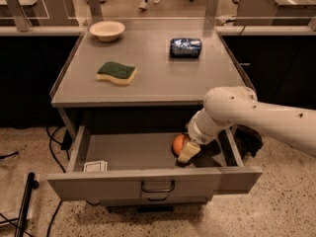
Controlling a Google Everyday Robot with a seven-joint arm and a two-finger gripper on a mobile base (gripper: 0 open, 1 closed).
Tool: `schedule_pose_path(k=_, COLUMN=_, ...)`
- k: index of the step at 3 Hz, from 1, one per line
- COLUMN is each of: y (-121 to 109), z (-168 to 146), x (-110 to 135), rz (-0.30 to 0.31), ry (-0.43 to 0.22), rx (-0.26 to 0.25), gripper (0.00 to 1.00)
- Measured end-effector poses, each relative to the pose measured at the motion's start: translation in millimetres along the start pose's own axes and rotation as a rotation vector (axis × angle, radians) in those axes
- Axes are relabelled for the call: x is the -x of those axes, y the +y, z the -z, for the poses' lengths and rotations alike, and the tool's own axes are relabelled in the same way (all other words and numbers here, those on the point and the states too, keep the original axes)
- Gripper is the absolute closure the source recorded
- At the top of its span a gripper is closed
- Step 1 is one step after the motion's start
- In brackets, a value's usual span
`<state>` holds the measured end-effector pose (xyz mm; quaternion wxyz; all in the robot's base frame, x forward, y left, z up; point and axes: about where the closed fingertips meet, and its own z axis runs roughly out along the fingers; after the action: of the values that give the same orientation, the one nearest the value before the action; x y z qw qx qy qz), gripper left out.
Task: Pick orange from top drawer and place on counter
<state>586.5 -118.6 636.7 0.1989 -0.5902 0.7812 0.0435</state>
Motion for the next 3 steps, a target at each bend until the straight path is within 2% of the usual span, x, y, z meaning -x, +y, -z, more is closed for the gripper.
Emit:
schedule_pose_path(k=1, y=7.7, z=-9.3, x=-7.5, rz=-0.016, ry=0.015, rx=0.023, gripper=0.26)
schedule_pose_path(k=2, y=7.7, z=-9.3, x=-7.5, rz=-0.016, ry=0.015, rx=0.023, gripper=0.45)
schedule_pose_path(k=3, y=7.8, z=-9.3, x=-7.5, rz=-0.016, ry=0.015, rx=0.023, gripper=0.68)
